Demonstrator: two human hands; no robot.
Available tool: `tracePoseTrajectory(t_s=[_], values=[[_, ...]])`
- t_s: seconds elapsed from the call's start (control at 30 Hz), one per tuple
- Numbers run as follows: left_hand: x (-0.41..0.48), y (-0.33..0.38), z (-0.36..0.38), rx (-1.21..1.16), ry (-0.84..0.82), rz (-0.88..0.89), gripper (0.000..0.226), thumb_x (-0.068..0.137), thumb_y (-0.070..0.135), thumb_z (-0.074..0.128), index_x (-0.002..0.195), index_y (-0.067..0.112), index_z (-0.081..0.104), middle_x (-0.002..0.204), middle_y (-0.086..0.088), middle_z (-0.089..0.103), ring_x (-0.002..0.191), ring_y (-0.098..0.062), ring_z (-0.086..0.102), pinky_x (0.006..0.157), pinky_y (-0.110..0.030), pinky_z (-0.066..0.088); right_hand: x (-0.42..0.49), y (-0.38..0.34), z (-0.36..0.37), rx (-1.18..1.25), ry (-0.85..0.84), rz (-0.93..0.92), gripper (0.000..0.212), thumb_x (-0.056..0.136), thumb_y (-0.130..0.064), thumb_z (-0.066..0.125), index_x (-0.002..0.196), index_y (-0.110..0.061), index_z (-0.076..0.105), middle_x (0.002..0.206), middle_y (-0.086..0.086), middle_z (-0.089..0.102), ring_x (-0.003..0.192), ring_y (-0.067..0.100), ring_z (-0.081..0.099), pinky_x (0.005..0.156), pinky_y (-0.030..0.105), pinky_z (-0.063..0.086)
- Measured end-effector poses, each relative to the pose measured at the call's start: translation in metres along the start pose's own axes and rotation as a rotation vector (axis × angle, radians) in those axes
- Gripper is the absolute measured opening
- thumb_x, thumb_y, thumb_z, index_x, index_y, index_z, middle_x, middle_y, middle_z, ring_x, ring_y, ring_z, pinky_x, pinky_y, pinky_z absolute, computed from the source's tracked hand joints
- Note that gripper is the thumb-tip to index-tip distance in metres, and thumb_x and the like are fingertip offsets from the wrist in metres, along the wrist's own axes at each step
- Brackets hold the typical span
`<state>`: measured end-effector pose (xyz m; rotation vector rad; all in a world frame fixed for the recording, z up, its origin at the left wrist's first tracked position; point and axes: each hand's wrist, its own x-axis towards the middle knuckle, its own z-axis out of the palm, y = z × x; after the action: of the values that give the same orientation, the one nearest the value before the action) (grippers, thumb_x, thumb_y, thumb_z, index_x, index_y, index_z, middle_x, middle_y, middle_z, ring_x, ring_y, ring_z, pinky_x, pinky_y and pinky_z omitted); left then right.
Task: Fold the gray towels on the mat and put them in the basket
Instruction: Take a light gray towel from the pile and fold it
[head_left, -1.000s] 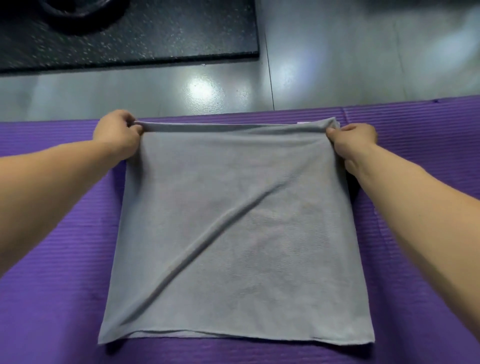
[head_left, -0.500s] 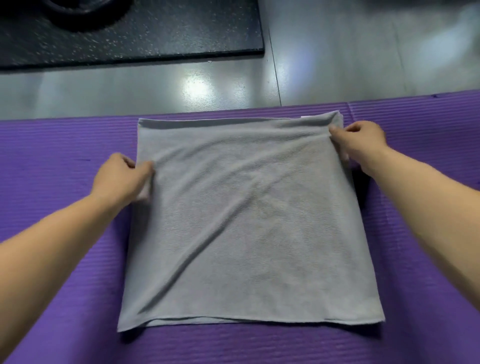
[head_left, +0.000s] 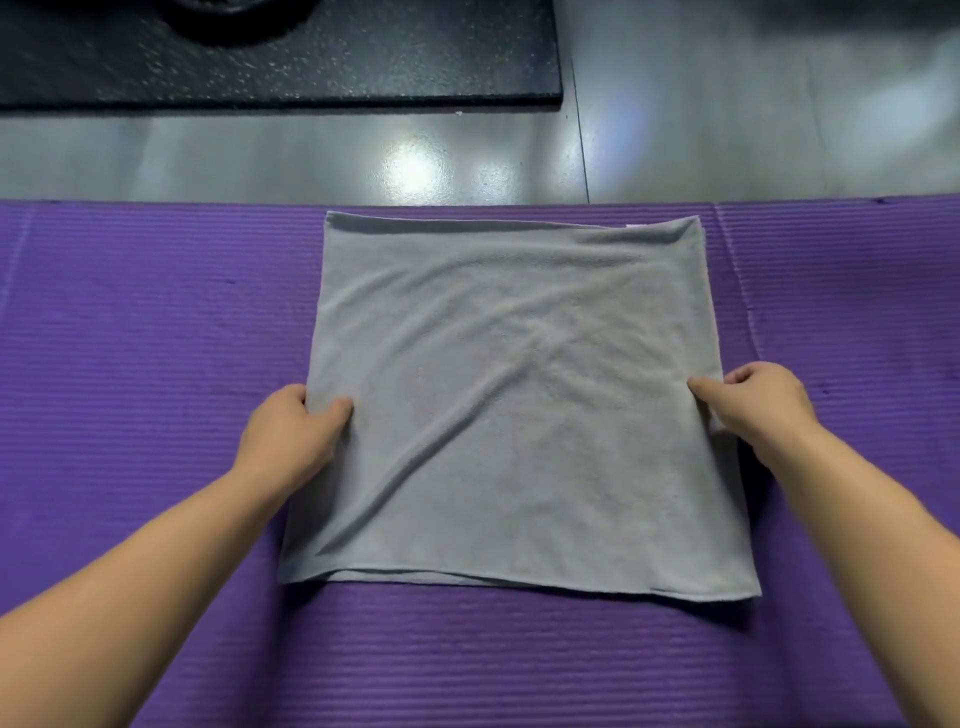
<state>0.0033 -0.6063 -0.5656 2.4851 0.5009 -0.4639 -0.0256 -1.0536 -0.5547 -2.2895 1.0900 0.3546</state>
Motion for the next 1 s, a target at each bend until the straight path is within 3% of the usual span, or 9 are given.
tracePoseTrajectory(t_s=[0.07, 0.17, 0.27, 0.37, 0.47, 0.53, 0.7, 0.87, 1.0], values=[[-0.002, -0.001, 0.000, -0.013, 0.007, -0.003, 0.038, 0.083, 0.050, 0.061, 0.078, 0.013, 0.066, 0.077, -0.006, 0.071, 0.079, -0.034, 0.067, 0.072, -0.043, 0.054, -0.002, -0.002, -0.004, -0.055, -0.058, 0.032, 0.039, 0.082, -0.037, 0.075, 0.060, -0.010, 0.055, 0.057, 0.004, 0.058, 0.060, 0.023, 0.054, 0.062, 0.033, 0.042], [-0.004, -0.003, 0.002, 0.003, 0.026, -0.002, 0.039, 0.087, 0.048, 0.063, 0.073, 0.012, 0.064, 0.072, -0.009, 0.070, 0.077, -0.035, 0.067, 0.072, -0.044, 0.054, -0.006, -0.005, -0.008, -0.143, -0.101, 0.063, 0.043, 0.083, -0.043, 0.073, 0.070, -0.004, 0.061, 0.067, 0.006, 0.060, 0.065, 0.022, 0.054, 0.068, 0.034, 0.042], [-0.005, -0.003, 0.006, 0.008, 0.058, 0.002, 0.038, 0.090, 0.046, 0.064, 0.072, 0.012, 0.064, 0.073, -0.007, 0.069, 0.077, -0.035, 0.065, 0.070, -0.042, 0.052, -0.011, -0.003, -0.006, -0.102, -0.121, 0.029, 0.039, 0.081, -0.040, 0.074, 0.066, -0.005, 0.063, 0.066, 0.007, 0.067, 0.069, 0.023, 0.061, 0.063, 0.033, 0.045], [-0.006, -0.005, 0.008, 0.013, 0.086, 0.011, 0.042, 0.091, 0.051, 0.060, 0.074, 0.013, 0.063, 0.072, -0.006, 0.068, 0.075, -0.033, 0.063, 0.068, -0.041, 0.048, -0.022, 0.010, 0.005, -0.011, -0.029, -0.055, 0.034, 0.079, -0.039, 0.068, 0.064, -0.012, 0.054, 0.062, 0.006, 0.065, 0.063, 0.026, 0.058, 0.055, 0.033, 0.041], [-0.009, -0.009, 0.010, 0.027, 0.097, 0.017, 0.045, 0.097, 0.047, 0.055, 0.074, 0.008, 0.060, 0.070, -0.006, 0.062, 0.076, -0.035, 0.058, 0.066, -0.040, 0.040, -0.036, 0.027, 0.018, -0.006, 0.063, -0.067, 0.046, 0.082, -0.055, 0.058, 0.087, -0.009, 0.060, 0.083, 0.005, 0.065, 0.081, 0.032, 0.060, 0.067, 0.038, 0.043], [-0.012, -0.014, 0.011, 0.044, 0.113, 0.024, 0.043, 0.101, 0.040, 0.050, 0.075, 0.008, 0.055, 0.071, -0.006, 0.059, 0.077, -0.035, 0.054, 0.067, -0.040, 0.036, -0.041, 0.037, 0.022, -0.065, 0.069, -0.092, 0.044, 0.092, -0.053, 0.054, 0.095, -0.009, 0.058, 0.094, 0.010, 0.065, 0.091, 0.036, 0.059, 0.073, 0.039, 0.041], [-0.017, -0.025, 0.015, 0.090, 0.172, 0.005, 0.038, 0.104, 0.040, 0.047, 0.079, 0.012, 0.044, 0.081, -0.011, 0.054, 0.079, -0.034, 0.048, 0.069, -0.042, 0.035, -0.040, 0.043, 0.019, -0.088, 0.163, -0.150, 0.038, 0.097, -0.049, 0.053, 0.087, -0.013, 0.049, 0.091, 0.015, 0.063, 0.082, 0.032, 0.051, 0.070, 0.043, 0.039], [-0.032, -0.024, 0.010, 0.036, 0.160, -0.049, 0.043, 0.097, 0.054, 0.049, 0.091, 0.012, 0.051, 0.087, -0.008, 0.059, 0.084, -0.033, 0.052, 0.073, -0.041, 0.039, -0.054, 0.050, 0.011, -0.079, 0.065, -0.094, 0.051, 0.094, -0.064, 0.047, 0.086, -0.014, 0.058, 0.092, 0.011, 0.065, 0.089, 0.033, 0.057, 0.074, 0.041, 0.043], [-0.069, -0.047, 0.019, 0.156, 0.090, 0.003, 0.044, 0.097, 0.056, 0.049, 0.089, 0.013, 0.052, 0.088, -0.014, 0.064, 0.088, -0.041, 0.061, 0.070, -0.042, 0.042, -0.079, 0.078, 0.016, -0.135, -0.006, -0.071, 0.052, 0.098, -0.057, 0.044, 0.088, -0.008, 0.059, 0.103, 0.021, 0.068, 0.099, 0.041, 0.061, 0.075, 0.041, 0.041]])
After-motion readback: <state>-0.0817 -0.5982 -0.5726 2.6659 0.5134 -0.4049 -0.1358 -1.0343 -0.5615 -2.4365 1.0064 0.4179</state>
